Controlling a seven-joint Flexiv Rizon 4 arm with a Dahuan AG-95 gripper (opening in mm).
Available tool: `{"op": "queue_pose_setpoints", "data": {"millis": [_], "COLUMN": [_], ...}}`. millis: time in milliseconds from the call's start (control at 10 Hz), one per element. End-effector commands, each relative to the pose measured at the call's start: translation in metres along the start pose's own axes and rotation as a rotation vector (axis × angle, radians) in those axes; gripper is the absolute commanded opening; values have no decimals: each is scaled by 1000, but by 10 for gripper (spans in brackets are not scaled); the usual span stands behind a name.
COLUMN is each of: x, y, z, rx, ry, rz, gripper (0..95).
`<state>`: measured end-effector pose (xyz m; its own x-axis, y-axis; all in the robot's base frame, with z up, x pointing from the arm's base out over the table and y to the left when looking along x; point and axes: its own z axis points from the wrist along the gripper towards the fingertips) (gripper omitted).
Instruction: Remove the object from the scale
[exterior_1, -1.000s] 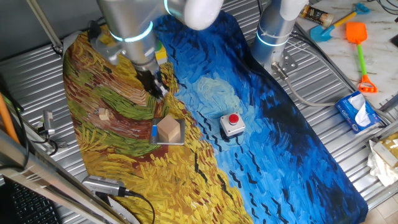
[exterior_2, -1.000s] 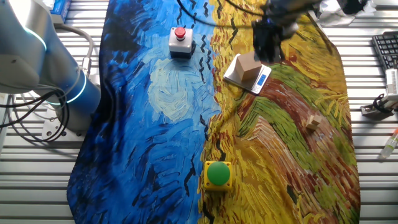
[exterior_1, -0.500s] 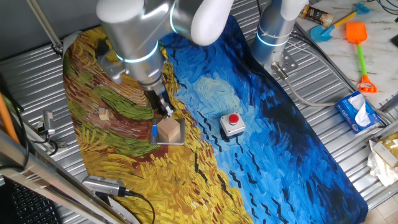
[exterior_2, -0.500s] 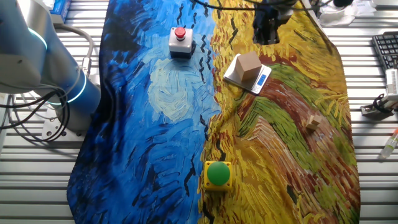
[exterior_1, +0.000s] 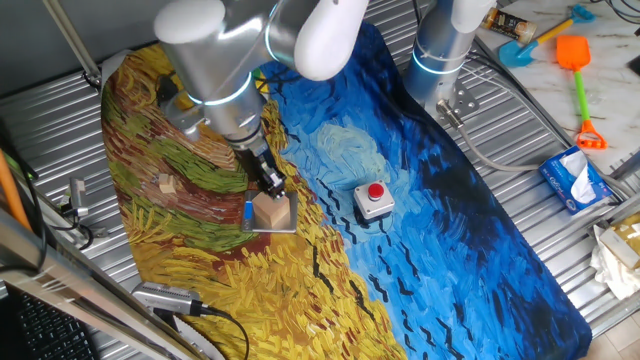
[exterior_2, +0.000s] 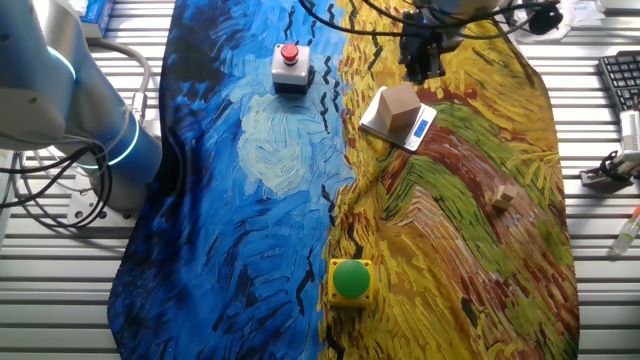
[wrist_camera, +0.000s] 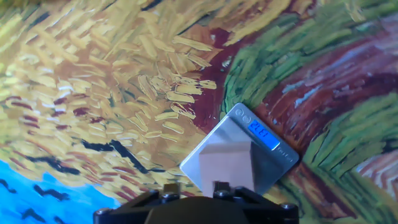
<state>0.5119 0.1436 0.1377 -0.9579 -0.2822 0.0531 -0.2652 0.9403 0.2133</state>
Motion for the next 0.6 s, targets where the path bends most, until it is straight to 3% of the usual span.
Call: {"op": "queue_pose_setpoints", "data": {"millis": [100, 300, 600], "x": [1, 1, -1], "y": [-1, -2, -7], "z": [1, 3, 13], "rx": [149, 181, 180], "ry": [-4, 1, -20], "rz": [22, 25, 24], "gripper": [950, 950, 950]}}
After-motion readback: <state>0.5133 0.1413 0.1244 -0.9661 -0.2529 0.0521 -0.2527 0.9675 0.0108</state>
